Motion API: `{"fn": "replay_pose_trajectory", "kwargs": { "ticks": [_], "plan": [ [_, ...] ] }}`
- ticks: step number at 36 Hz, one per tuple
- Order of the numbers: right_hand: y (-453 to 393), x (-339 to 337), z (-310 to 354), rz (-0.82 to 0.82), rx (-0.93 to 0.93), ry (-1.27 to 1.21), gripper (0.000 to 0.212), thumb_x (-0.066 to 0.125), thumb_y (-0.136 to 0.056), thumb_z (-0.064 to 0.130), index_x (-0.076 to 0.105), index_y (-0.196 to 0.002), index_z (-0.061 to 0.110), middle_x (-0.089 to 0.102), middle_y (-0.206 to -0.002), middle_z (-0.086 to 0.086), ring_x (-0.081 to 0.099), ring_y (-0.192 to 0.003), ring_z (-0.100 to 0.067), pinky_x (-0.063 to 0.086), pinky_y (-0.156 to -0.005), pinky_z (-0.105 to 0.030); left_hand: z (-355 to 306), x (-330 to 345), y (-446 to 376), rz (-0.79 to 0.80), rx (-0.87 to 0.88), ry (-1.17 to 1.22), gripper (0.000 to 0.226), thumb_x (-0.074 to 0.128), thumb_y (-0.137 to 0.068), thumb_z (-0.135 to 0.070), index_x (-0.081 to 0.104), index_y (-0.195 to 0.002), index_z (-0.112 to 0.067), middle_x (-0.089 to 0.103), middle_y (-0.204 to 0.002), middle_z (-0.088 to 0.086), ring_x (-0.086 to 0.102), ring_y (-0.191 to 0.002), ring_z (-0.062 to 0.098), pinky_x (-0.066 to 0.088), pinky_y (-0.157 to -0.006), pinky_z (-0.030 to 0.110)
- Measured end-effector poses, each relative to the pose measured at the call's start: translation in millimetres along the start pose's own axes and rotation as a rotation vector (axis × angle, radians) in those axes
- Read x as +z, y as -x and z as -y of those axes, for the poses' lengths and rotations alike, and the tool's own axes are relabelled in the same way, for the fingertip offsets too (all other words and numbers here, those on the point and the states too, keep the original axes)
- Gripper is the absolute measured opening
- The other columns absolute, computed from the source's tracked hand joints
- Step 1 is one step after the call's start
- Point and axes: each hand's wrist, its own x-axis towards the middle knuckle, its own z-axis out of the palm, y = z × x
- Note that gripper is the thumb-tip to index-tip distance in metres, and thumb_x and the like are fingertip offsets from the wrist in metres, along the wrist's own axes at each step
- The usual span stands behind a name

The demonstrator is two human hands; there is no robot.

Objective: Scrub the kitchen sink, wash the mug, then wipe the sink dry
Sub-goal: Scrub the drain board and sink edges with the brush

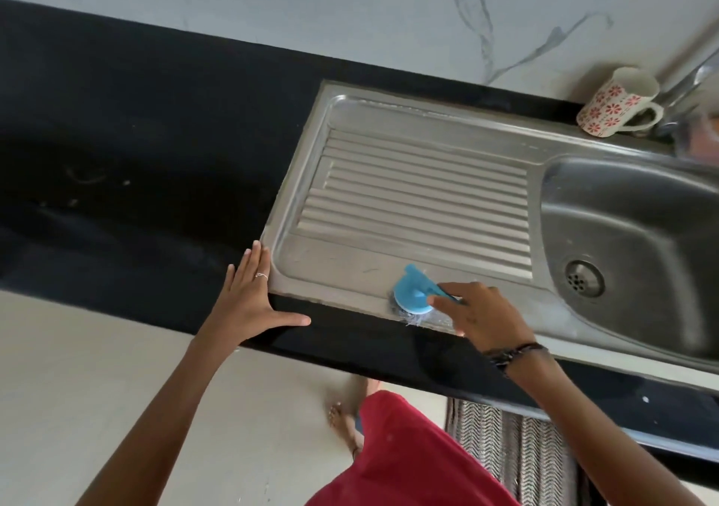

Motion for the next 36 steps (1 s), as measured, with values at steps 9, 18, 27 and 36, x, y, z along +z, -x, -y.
{"fn": "replay_pose_trajectory", "kwargs": {
  "ticks": [9, 18, 27, 36],
  "plan": [
    [-41, 40, 117, 0.096, -0.236, 0.038, 0.033, 0.041, -0.096, 0.037, 0.061, -0.118, 0.021, 0.066, -0.105, -0.01, 0.059, -0.099, -0.03, 0.045, -0.078, -0.034, 3, -1, -3, -0.016, -0.001, -0.032, 0.144, 0.048, -0.044, -0.089, -0.012, -0.148, -0.01, -0.017, -0.156, 0.006, -0.011, -0.145, 0.019, -0.009, -0.114, 0.038],
    [-44, 18, 68, 0.187, -0.12, -0.05, 0.031, 0.049, -0.092, 0.045, 0.064, -0.115, 0.032, 0.067, -0.095, -0.003, 0.062, -0.088, -0.026, 0.046, -0.077, -0.033, 21, -37, -25, 0.12, 0.002, -0.172, 0.115, 0.07, -0.066, -0.06, 0.0, -0.149, -0.024, -0.015, -0.156, -0.008, -0.018, -0.143, 0.013, -0.02, -0.109, 0.052],
    [-40, 31, 93, 0.139, -0.019, -0.119, 0.028, 0.049, -0.092, 0.041, 0.066, -0.11, 0.029, 0.051, -0.073, 0.003, 0.05, -0.072, -0.017, 0.041, -0.069, -0.03, 38, -65, -61, 0.214, 0.142, -0.263, 0.11, 0.074, -0.067, -0.051, 0.002, -0.148, -0.035, -0.016, -0.154, -0.016, -0.023, -0.141, 0.013, -0.022, -0.106, 0.058],
    [-47, 74, 168, -0.003, 0.055, -0.222, 0.031, 0.047, -0.093, 0.041, 0.065, -0.107, 0.02, 0.051, -0.066, 0.002, 0.05, -0.069, -0.021, 0.04, -0.063, -0.034, 49, -73, -78, 0.272, 0.297, -0.375, 0.122, 0.075, -0.065, -0.052, -0.012, -0.148, -0.029, -0.026, -0.152, -0.013, -0.029, -0.138, 0.011, -0.023, -0.102, 0.06]
  ]
}}
